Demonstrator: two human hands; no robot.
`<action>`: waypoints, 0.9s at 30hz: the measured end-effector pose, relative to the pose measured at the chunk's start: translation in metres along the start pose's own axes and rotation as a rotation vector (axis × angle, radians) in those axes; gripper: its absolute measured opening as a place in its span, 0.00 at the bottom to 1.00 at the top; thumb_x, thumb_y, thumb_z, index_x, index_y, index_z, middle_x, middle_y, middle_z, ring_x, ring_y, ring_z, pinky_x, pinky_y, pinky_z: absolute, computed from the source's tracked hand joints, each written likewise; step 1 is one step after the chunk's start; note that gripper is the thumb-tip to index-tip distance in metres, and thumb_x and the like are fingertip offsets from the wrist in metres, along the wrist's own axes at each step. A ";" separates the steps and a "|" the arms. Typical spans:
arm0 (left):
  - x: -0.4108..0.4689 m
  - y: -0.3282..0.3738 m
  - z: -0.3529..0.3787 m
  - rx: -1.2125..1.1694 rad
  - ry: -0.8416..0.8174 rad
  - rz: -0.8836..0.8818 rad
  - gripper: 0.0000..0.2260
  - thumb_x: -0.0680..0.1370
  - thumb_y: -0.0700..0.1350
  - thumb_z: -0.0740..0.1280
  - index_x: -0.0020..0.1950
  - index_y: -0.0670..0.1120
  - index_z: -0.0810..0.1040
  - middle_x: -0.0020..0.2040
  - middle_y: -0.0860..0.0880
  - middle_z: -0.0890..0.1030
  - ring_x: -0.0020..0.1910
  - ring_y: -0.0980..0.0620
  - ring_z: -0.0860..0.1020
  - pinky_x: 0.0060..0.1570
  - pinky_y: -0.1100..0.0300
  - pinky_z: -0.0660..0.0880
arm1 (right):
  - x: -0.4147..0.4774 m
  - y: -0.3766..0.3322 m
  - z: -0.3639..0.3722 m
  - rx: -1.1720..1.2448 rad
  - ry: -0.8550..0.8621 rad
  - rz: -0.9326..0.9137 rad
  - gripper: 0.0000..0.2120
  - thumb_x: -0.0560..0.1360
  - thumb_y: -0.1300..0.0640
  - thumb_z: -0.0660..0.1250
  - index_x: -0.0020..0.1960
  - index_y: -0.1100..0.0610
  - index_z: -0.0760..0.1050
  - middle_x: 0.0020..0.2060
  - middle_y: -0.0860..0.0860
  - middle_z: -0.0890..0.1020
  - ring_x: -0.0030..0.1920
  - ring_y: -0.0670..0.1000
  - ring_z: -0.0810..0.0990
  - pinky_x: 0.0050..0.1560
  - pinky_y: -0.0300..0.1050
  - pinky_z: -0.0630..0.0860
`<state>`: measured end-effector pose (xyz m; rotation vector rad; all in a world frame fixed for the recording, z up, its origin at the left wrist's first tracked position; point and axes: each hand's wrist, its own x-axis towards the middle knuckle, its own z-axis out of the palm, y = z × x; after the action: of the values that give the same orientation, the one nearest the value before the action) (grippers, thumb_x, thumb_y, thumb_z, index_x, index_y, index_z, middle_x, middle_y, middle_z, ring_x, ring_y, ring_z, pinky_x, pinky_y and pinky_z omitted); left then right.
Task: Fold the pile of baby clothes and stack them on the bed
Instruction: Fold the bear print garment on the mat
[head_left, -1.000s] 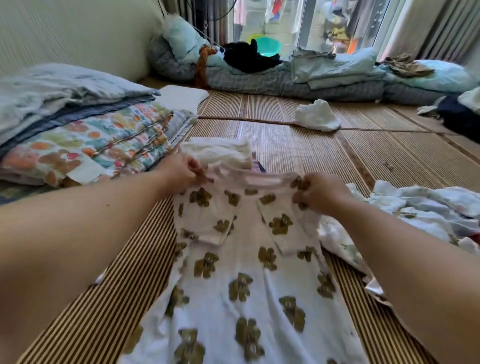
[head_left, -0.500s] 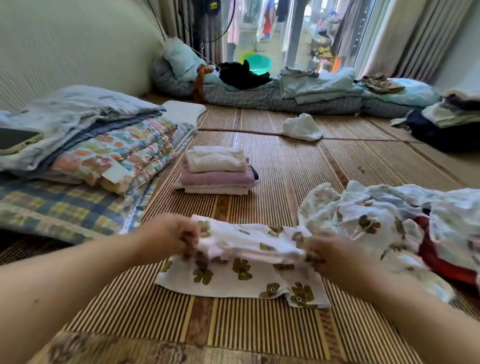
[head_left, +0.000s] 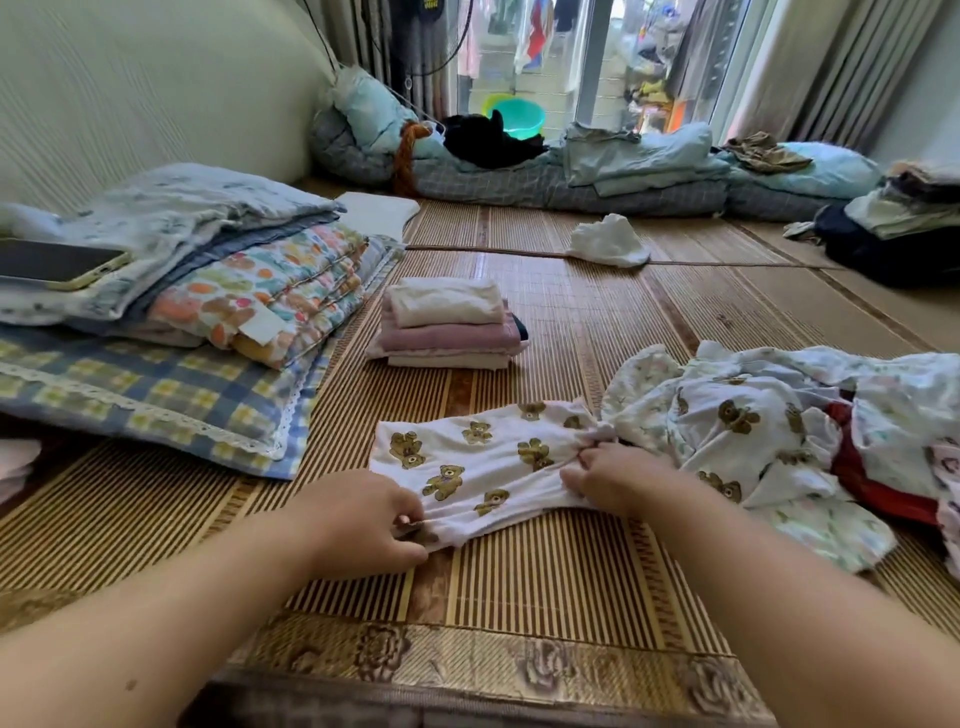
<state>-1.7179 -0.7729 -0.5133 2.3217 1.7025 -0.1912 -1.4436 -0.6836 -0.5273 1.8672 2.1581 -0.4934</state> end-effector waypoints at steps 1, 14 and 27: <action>-0.005 0.008 0.001 0.005 -0.005 0.000 0.21 0.71 0.66 0.62 0.60 0.59 0.77 0.52 0.59 0.79 0.48 0.58 0.75 0.45 0.60 0.74 | 0.008 -0.002 -0.005 -0.022 -0.026 0.004 0.27 0.80 0.42 0.52 0.75 0.53 0.62 0.75 0.55 0.64 0.73 0.57 0.63 0.71 0.56 0.60; -0.036 0.090 0.015 -0.306 0.066 0.116 0.11 0.76 0.48 0.64 0.56 0.55 0.80 0.51 0.57 0.81 0.47 0.60 0.76 0.51 0.58 0.74 | -0.113 -0.032 0.072 0.349 0.282 -0.556 0.16 0.76 0.49 0.62 0.63 0.43 0.75 0.54 0.42 0.80 0.52 0.40 0.75 0.56 0.39 0.73; -0.058 0.033 0.012 -0.208 -0.086 -0.035 0.29 0.68 0.39 0.64 0.66 0.63 0.73 0.73 0.60 0.67 0.68 0.55 0.70 0.65 0.56 0.70 | -0.149 -0.059 0.087 -0.097 0.173 -0.477 0.21 0.78 0.39 0.57 0.67 0.43 0.72 0.72 0.46 0.68 0.77 0.54 0.55 0.71 0.62 0.54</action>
<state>-1.7042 -0.8390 -0.5056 2.1051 1.6385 -0.1125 -1.4825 -0.8614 -0.5415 1.3828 2.7000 -0.3125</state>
